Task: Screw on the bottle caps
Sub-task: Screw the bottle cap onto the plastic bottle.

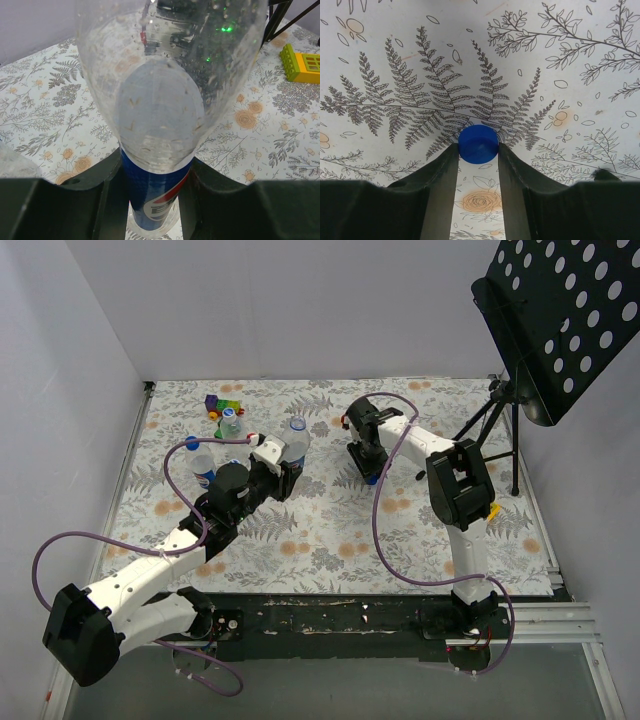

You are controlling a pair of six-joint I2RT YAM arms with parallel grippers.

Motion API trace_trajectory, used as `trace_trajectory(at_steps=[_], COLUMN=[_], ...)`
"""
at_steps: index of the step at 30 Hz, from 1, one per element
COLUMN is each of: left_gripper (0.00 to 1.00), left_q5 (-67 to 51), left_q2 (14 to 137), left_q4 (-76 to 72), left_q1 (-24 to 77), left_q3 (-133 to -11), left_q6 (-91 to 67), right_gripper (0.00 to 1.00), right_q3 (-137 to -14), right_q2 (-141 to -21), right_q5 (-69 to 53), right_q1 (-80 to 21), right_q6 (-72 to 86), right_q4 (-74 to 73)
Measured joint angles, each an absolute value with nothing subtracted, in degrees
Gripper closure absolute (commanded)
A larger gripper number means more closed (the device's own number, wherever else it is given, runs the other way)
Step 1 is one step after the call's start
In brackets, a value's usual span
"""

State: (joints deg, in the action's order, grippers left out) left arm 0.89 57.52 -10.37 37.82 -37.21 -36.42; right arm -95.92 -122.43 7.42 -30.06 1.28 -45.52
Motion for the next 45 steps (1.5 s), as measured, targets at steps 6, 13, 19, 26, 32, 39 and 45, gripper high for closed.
trace_trajectory(at_steps=[6,13,19,26,32,39,45], left_gripper=[0.72,0.72,0.72,0.71,0.71,0.69,0.69], left_q5=[0.6,0.6,-1.5,-7.1,-16.1,-28.6,-36.5], left_q2=[57.5,57.5,57.5,57.5,57.7,59.7,58.7], left_q4=[-10.4,-10.4,-10.4,-10.3,-8.3,-1.4,5.8], left_q1=[37.7,37.6,37.6,37.6,37.6,37.6,37.6], left_q3=[-37.2,-37.2,-37.2,-37.2,-37.3,-40.0,-40.3], left_q6=[-36.4,-36.4,-36.2,-34.9,-33.6,-29.6,-24.6], right_gripper=[0.52,0.63,0.69,0.69,0.70,0.70,0.71], right_q3=[-96.2,-96.2,-96.2,-93.8,-92.8,-92.2,-92.0], right_q2=[-123.0,-123.2,-122.9,-113.4,-98.5,-82.5,-73.2], right_q5=[7.3,7.1,6.4,2.6,-3.9,-12.8,-18.5], right_q1=[-30.1,-29.9,-29.7,-29.8,-31.9,-35.9,-40.5], right_q6=[1.3,1.2,1.0,-1.8,-7.3,-14.3,-19.9], right_q4=[-45.8,-46.2,-46.6,-48.2,-50.7,-53.6,-54.3])
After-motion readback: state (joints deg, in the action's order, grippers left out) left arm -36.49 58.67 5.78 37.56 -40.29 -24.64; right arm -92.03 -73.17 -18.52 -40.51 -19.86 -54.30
